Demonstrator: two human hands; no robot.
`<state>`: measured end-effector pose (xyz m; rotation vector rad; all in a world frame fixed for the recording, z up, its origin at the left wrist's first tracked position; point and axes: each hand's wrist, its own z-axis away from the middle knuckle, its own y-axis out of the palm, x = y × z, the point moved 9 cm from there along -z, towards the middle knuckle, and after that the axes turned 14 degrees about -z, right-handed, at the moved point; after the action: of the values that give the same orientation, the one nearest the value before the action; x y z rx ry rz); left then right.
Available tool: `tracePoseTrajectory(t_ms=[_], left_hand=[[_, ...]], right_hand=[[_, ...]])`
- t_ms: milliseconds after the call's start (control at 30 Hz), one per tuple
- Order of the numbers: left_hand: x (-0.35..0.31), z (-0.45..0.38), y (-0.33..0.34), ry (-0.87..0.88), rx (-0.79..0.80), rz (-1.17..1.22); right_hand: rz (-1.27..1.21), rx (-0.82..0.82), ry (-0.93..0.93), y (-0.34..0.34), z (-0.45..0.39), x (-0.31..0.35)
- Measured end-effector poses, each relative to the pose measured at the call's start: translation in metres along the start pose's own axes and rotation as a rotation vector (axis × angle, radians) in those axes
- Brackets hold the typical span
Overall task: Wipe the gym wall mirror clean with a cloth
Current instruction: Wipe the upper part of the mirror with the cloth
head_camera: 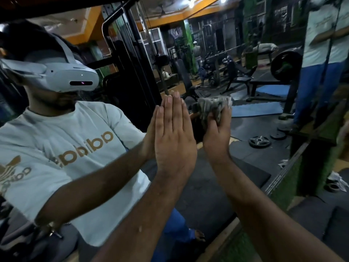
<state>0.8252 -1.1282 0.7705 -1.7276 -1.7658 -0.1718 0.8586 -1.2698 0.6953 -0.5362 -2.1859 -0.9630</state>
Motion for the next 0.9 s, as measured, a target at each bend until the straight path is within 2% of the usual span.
tracePoseTrajectory(t_ms=[100, 167, 200, 267, 333, 400, 500, 533, 567, 667, 733, 833, 900], left_hand=[[0.0, 0.0, 0.002, 0.011, 0.005, 0.021], [0.003, -0.001, 0.002, 0.013, 0.009, 0.032], [0.003, 0.0, 0.003, 0.022, 0.017, 0.03], [0.001, 0.001, 0.004, 0.043, 0.028, 0.01], [0.0, 0.002, 0.005, 0.053, 0.038, -0.023], [0.002, 0.001, 0.002, 0.034, 0.036, -0.034], [0.0, 0.002, 0.0, 0.045, 0.042, -0.039], [0.001, 0.002, -0.001, 0.056, 0.052, -0.034], [0.003, 0.003, -0.001, 0.068, 0.065, -0.028], [0.007, 0.008, -0.002, 0.11, 0.07, -0.026], [0.016, 0.013, -0.007, 0.074, 0.045, -0.017], [0.041, 0.026, -0.013, -0.04, 0.007, -0.027], [0.053, 0.032, -0.01, -0.028, 0.022, -0.021]], right_hand=[[0.152, 0.246, -0.231, 0.018, 0.02, 0.021], [0.275, 0.263, -0.335, 0.002, 0.031, 0.007], [0.292, 0.188, -0.297, -0.012, 0.032, -0.006], [0.198, -0.017, -0.088, -0.03, 0.03, -0.025], [0.108, -0.118, 0.043, -0.019, 0.029, -0.021], [0.097, -0.055, 0.012, -0.002, 0.028, -0.001], [0.223, 0.18, -0.216, 0.005, 0.034, 0.009], [0.273, 0.206, -0.246, -0.002, 0.036, 0.003], [0.283, 0.176, -0.225, -0.013, 0.034, -0.006], [0.141, -0.053, 0.033, -0.026, 0.027, -0.015], [0.108, -0.019, 0.069, 0.002, 0.025, 0.008], [0.164, 0.203, -0.191, 0.038, 0.04, 0.042], [0.271, 0.27, -0.36, 0.037, 0.051, 0.037]])
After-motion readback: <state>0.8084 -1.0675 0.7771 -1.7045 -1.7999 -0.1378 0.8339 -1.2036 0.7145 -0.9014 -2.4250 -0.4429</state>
